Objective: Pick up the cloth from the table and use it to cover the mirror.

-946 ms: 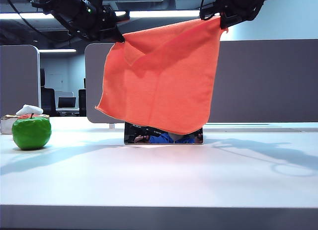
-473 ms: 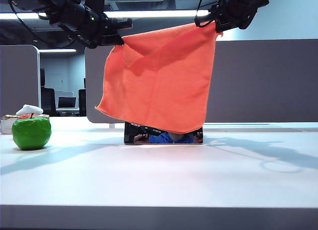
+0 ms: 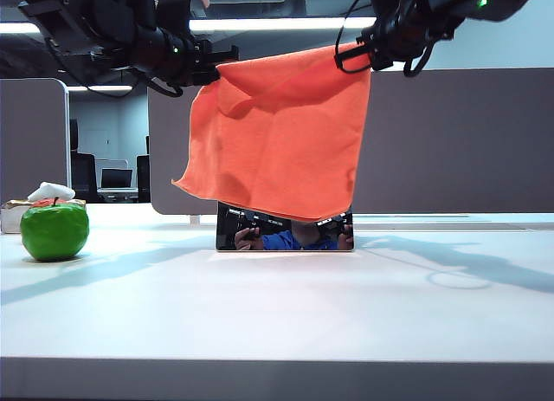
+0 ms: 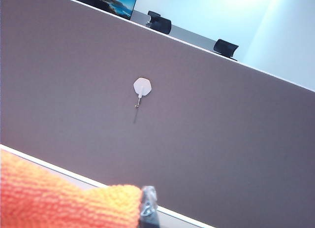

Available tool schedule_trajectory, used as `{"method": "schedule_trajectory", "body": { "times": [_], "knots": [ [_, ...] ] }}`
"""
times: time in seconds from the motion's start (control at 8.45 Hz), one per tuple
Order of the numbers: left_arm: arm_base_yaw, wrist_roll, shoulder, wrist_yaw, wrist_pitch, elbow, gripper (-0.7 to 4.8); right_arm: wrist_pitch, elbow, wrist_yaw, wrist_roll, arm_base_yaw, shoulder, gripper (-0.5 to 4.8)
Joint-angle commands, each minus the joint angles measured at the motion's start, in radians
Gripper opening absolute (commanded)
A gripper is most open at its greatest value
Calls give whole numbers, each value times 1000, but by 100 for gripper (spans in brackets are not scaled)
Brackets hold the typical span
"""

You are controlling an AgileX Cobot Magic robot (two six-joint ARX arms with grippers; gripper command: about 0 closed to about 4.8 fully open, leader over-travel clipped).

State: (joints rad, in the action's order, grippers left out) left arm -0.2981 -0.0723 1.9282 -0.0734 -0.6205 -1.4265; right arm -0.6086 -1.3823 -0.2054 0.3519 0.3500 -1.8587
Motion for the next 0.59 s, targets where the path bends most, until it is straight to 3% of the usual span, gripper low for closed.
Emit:
{"method": "schedule_trajectory", "body": {
  "times": [0.12, 0.35, 0.59],
  "knots": [
    [0, 5, 30, 34, 68, -73, -6, -32, -6, 29, 1, -18, -21, -7],
    [0, 10, 47, 40, 98, -83, -6, -43, -8, 40, 1, -24, -26, -7],
    [0, 27, 75, 51, 126, -83, -6, 53, -143, 59, 1, -41, -101, -6]
  ]
}}
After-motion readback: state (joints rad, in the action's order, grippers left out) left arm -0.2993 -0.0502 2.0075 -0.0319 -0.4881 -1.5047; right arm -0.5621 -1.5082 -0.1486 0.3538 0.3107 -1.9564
